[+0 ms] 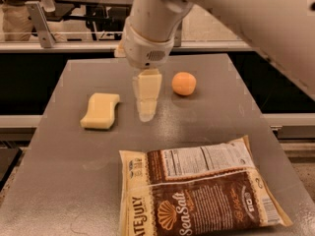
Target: Pick sponge
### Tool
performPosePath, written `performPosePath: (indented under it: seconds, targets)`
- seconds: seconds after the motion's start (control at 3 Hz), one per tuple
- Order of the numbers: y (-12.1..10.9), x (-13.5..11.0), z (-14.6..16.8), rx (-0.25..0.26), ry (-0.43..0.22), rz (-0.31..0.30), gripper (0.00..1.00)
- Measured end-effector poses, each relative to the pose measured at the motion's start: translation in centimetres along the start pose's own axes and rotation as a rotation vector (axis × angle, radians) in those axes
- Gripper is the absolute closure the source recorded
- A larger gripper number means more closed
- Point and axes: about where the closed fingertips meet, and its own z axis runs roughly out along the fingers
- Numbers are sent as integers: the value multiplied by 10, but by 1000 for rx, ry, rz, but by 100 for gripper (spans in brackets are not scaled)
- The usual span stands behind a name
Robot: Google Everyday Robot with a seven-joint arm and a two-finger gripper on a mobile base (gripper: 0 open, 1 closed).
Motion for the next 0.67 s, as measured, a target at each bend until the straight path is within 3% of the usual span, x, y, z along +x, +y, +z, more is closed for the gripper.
performPosePath:
  seconds: [0.67]
  targets:
    - [-16, -37, 65, -114, 44, -170, 0]
